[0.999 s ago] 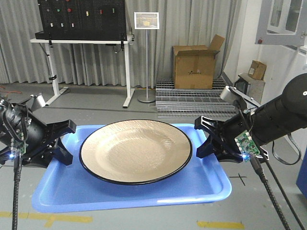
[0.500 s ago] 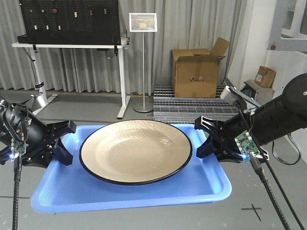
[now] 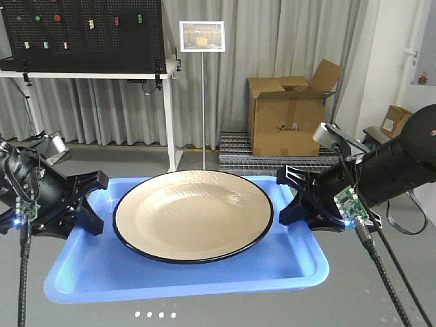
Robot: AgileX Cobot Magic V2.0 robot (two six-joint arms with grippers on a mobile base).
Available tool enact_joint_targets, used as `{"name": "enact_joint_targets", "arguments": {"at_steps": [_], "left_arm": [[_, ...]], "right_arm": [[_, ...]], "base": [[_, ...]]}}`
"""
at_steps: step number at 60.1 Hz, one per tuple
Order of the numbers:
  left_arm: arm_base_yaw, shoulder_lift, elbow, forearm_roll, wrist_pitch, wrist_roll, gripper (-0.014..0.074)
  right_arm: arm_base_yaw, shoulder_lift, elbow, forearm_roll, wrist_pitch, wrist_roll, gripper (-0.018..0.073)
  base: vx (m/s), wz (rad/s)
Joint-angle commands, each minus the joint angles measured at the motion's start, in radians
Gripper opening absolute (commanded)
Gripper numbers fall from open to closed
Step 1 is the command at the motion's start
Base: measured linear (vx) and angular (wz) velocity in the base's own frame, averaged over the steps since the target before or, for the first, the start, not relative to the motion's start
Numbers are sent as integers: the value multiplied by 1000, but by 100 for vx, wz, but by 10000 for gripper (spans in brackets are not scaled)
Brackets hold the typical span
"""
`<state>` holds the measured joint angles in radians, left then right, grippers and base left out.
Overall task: Place disk in tray to left cabinet
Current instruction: 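Hold the tray level with both grippers while driving to the cabinet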
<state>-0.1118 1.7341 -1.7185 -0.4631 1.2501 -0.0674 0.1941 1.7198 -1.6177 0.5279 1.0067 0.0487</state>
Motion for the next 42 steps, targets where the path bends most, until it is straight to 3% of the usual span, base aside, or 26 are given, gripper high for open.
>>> {"name": "enact_joint_targets", "arguments": {"at_steps": [1,42], "left_arm": [[-34,-56,-38,-228,-22,-5,0],[-34,-56,-38,-228,-23,-5,0]], "right_arm": [[26,-55,-35,209,-38,-13,-1],[26,-55,-35,209,-34,-13,-1]], "base": [[65,1],[65,-3]]}}
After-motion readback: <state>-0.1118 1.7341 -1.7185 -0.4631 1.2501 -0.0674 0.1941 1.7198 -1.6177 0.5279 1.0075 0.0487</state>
